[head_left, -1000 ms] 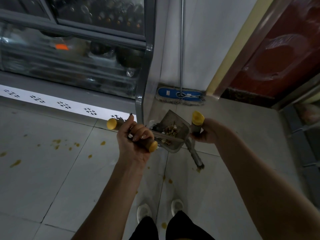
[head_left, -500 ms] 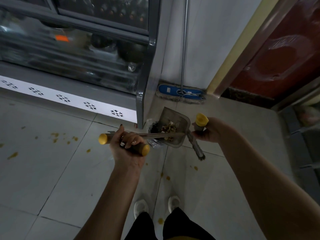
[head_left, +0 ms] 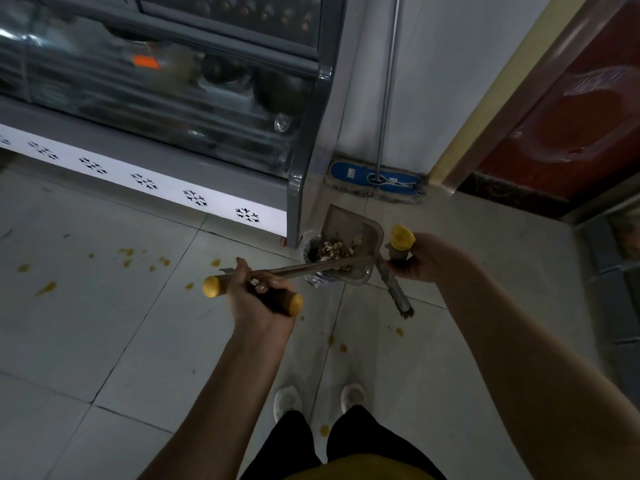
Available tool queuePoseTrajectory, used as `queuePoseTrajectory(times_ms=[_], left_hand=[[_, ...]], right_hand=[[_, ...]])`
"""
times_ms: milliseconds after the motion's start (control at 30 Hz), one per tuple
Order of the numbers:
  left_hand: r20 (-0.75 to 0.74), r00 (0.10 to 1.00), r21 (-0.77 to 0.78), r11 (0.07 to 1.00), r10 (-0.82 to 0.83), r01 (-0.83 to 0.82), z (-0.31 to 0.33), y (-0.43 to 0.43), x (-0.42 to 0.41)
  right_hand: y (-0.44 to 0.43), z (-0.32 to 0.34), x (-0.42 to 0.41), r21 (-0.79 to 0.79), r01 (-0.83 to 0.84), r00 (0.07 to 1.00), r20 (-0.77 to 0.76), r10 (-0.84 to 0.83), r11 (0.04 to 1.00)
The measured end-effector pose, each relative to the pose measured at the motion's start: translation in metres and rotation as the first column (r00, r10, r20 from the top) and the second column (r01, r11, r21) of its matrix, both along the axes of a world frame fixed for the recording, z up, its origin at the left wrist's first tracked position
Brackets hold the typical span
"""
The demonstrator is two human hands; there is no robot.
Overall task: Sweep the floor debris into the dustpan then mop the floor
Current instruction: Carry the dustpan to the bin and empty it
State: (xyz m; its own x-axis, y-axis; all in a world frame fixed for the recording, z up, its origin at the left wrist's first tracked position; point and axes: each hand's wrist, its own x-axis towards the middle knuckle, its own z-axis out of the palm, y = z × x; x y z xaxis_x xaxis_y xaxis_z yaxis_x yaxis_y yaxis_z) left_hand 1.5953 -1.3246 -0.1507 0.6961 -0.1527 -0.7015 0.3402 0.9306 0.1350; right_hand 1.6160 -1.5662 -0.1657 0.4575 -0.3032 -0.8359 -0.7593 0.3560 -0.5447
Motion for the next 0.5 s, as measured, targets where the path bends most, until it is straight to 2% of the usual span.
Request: queuePoseTrajectory(times_ms=[133,333,500], left_hand=[[-0.079,0.997,0.069,0.997,-0.013,0.019,-0.001,0.006,-0.001],[-0.128,0.990,0.084,0.994,-0.052,0.063,-0.008,0.014,-0.013],[-0.162,0.985,0.207,0.975,-0.053,0.086,-0.008,0.015,-0.015]], right_hand=[[0.002,-0.005,-0.001,0.020,-0.015,1.000,-0.027,0.015,1.000],[0.006,-0.015,-0.001,0.083,0.037,0.999,-0.002,-0.037,0.996],[0.013,-0.026,-0.003,0.129,0.063,0.998,0.014,-0.066,0.990]])
